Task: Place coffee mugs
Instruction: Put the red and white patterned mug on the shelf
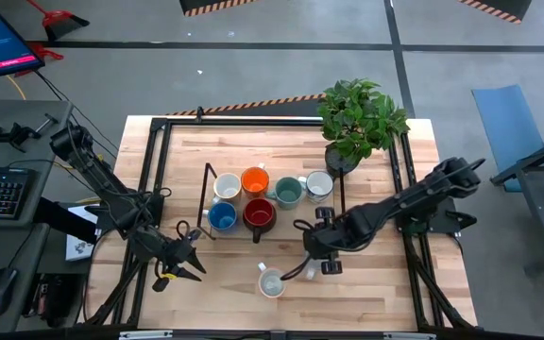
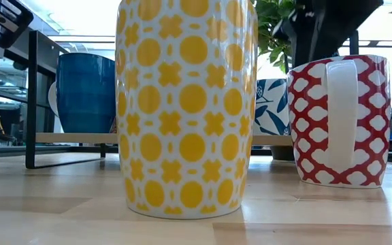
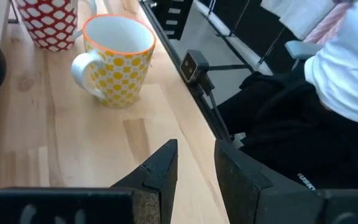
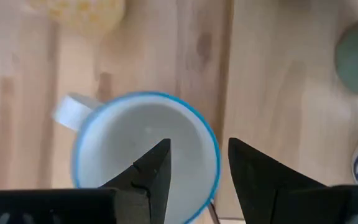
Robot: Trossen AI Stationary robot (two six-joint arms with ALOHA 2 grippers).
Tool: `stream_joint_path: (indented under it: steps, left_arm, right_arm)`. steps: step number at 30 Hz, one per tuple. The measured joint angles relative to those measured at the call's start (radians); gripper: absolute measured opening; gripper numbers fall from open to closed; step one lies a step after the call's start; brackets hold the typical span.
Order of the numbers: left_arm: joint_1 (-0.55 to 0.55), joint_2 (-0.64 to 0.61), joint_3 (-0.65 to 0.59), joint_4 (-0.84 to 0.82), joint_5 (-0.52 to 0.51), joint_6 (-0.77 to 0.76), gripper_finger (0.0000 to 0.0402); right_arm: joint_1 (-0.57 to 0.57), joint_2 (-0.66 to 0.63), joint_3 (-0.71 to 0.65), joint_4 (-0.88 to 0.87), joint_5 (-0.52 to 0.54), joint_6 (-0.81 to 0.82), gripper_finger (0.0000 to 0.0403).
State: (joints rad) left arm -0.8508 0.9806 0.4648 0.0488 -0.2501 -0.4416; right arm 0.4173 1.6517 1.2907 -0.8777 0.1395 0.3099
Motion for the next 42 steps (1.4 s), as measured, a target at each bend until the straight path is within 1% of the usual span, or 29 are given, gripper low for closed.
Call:
stream_joint_path:
  steps: [12,21,27,29,31,34,37,39,42]
  left_arm:
    - [0.0,0.0,0.0,0.01,0.0,0.001,0.0094]
    - [0.0,0.0,0.0,0.009,-0.002,0.035,0.0094]
    - [0.0,0.0,0.0,0.009,-0.002,0.035,0.0094]
    - [0.0,0.0,0.0,0.01,-0.001,0.035,0.0094]
    - [0.0,0.0,0.0,0.009,-0.001,0.035,0.0094]
    - [0.0,0.0,0.0,0.009,-0.001,0.035,0.0094]
    - [0.0,0.0,0.0,0.009,-0.001,0.035,0.0094]
    - [0.0,0.0,0.0,0.009,-0.001,0.035,0.0094]
    - [0.0,0.0,0.0,0.009,-0.001,0.04,0.0094]
  right_arm:
    - [-0.018,0.022,0.0,-0.02,0.006,0.007,0.0139]
    - [-0.018,0.096,0.0,-0.022,-0.035,0.007,0.0139]
    - [-0.018,0.119,0.0,-0.015,-0.031,0.004,0.0136]
    - [-0.018,0.118,0.0,-0.01,-0.031,0.004,0.0125]
    - [-0.018,0.116,0.0,-0.002,-0.029,0.004,0.0106]
    - [-0.018,0.115,0.0,0.01,-0.02,0.005,0.0066]
    - [-0.018,0.115,0.0,0.012,-0.023,0.003,0.0016]
    - [-0.018,0.114,0.0,0.033,-0.03,-0.003,0.0009]
    - [-0.018,0.114,0.002,0.033,-0.075,0.004,0.0005]
